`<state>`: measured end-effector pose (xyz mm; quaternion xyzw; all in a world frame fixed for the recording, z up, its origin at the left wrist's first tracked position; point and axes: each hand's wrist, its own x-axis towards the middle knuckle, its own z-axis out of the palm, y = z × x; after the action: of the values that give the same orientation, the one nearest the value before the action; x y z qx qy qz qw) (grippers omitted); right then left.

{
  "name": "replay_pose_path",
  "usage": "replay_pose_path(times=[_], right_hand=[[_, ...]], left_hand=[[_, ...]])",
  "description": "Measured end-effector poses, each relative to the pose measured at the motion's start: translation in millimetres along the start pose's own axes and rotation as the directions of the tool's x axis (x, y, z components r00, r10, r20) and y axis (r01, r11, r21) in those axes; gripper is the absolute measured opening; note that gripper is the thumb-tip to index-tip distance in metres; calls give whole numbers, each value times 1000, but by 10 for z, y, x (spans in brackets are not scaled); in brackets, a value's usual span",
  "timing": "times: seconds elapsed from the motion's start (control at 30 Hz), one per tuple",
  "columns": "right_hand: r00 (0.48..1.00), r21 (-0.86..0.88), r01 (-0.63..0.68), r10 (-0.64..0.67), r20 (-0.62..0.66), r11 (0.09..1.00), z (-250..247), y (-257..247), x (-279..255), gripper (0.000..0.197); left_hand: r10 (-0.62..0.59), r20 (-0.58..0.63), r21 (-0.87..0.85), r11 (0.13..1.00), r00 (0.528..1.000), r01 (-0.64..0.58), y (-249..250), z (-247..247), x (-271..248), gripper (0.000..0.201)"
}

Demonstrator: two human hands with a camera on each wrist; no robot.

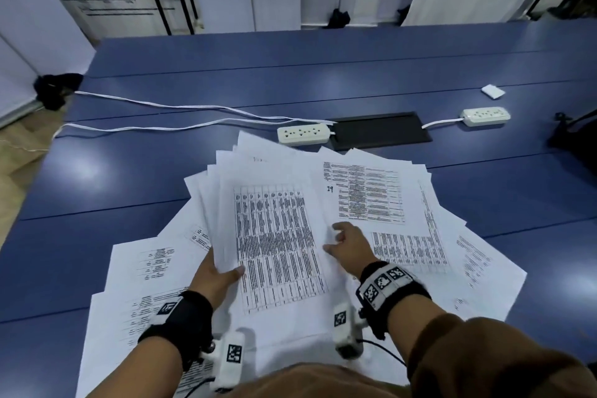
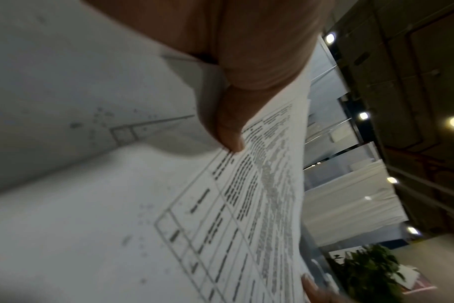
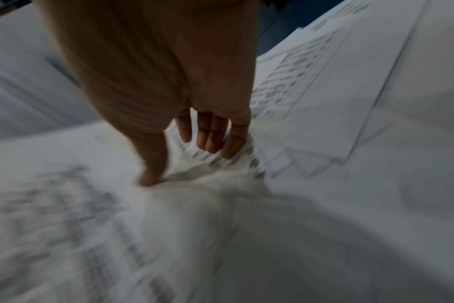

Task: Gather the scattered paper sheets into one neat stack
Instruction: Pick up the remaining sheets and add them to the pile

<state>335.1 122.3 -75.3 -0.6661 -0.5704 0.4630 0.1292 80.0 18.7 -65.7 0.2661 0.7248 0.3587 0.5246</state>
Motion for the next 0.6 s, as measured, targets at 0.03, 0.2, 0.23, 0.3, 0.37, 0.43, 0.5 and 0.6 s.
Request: replay_pose_path(times=[0.03, 0.2, 0.23, 0.3, 0.37, 0.43, 0.5, 0.6], right_hand=[[998, 45, -12, 15, -55, 999, -75, 54, 9, 71], [991, 404, -83, 34, 126, 911, -413, -46, -76, 111], [986, 467, -66, -15, 168, 882, -461, -139, -130, 104], [977, 504, 15, -121, 178, 864, -582, -359, -238, 79], [974, 522, 117, -200, 105, 845, -710, -590, -308, 63], [965, 587, 204, -262, 15, 784, -806, -806, -375, 75], [969, 598, 235, -235, -79, 766, -853, -969, -442, 92], [960, 548, 280, -234, -155, 788, -972, -1076, -589, 53]], left_hand=[[22, -4, -2, 1000, 1000, -22, 52, 1, -12, 59], [143, 0, -56, 988, 990, -143, 403, -1, -84, 45], [152, 21, -55, 987, 988, -150, 481, -8, -111, 42], [161, 24, -36, 986, 987, -161, 640, -53, -144, 41], [162, -28, 42, 986, 986, -160, 866, -100, -240, 52], [224, -103, 90, 973, 969, -215, 1103, -88, -351, 68], [260, -150, 52, 966, 954, -255, 1353, -29, -512, 68], [315, -143, -87, 940, 938, -329, 1426, -93, -537, 52]])
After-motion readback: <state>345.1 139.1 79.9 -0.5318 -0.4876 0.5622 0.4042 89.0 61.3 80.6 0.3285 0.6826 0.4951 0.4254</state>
